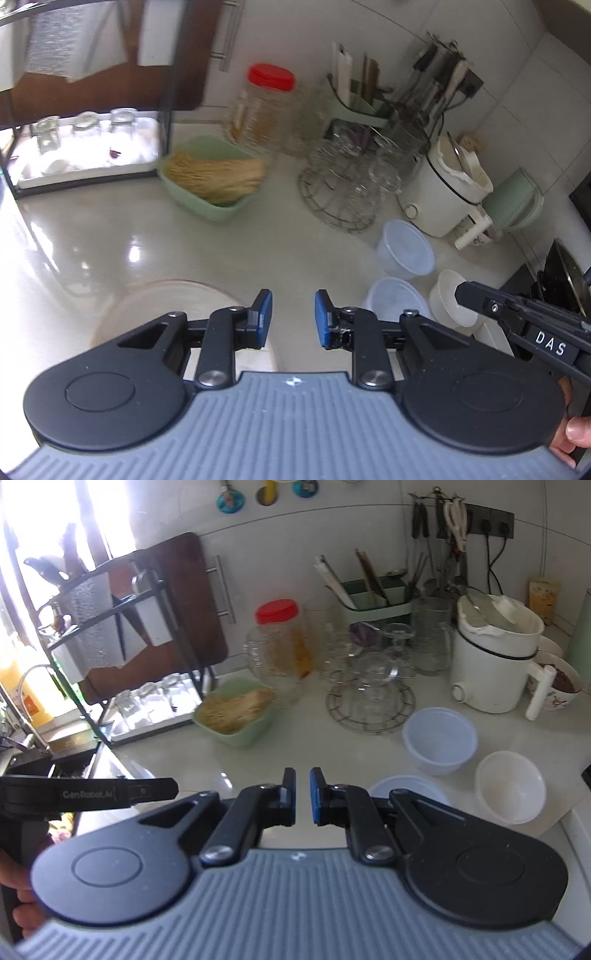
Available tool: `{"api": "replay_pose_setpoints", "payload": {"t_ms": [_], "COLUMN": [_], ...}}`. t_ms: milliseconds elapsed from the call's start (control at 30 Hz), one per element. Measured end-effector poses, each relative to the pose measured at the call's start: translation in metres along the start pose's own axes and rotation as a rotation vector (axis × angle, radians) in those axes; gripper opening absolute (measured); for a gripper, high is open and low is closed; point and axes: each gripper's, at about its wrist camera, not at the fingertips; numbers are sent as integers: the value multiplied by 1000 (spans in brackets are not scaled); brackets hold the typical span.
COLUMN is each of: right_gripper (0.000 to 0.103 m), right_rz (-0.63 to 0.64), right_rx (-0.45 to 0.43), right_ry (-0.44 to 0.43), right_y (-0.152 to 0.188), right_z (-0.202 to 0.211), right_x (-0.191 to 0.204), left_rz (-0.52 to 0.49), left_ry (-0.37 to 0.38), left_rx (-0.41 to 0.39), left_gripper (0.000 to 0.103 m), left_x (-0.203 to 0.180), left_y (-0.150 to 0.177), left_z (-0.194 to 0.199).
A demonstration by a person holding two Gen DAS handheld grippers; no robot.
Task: Organize plates and bowls
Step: 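Close the left gripper on the rim of a translucent plastic bowl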
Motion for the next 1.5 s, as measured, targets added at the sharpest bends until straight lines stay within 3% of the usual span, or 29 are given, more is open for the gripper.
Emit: {"api": "replay_pose_setpoints", "payload": {"t_ms": [200, 333, 500, 533, 600, 633, 967, 1100, 1233, 1400, 1500], "right_gripper": [11, 12, 13, 15, 46, 48, 45, 37, 29, 16, 14], "right_rz": [-23, -37, -46, -40, -47, -57, -67, -57, -63, -40, -28], "right_rx": [19, 44, 98, 107, 112, 114, 172, 182, 195, 207, 211], "right_ry": [14, 14, 26, 27, 20, 14, -6, 0, -11, -23, -25], "right_y": [1, 8, 17, 21, 25, 28, 49, 51, 51, 52, 51], "right_z": [-15, -30, -51, -55, -62, -65, -116, -135, -147, -156, -158], "right_x": [-54, -80, -102, -106, -114, -119, -134, -134, -134, -129, -126], "left_rz": [-3, -20, -27, -28, -3, 15, 77, 66, 70, 67, 50], "left_ry": [21, 31, 7, 5, 1, 5, 53, 64, 66, 67, 40], "left_rx": [34, 104, 179, 186, 202, 210, 249, 278, 302, 312, 305], "left_gripper": [28, 28, 53, 55, 56, 56, 56, 55, 47, 22, 14], "left_x": [-39, -50, -56, -56, -52, -48, -38, -38, -36, -38, -40], "left_y": [5, 9, 15, 15, 16, 16, 7, 7, 11, 14, 14], "left_z": [-43, -78, -118, -126, -139, -145, -194, -212, -227, -234, -234]}}
Point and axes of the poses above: each gripper's, at about its wrist camera, not at the fingertips, and z roughly against the way its jaws point, x to its left, y to its underside, and after that the axes turned 13 degrees about y, right-handed
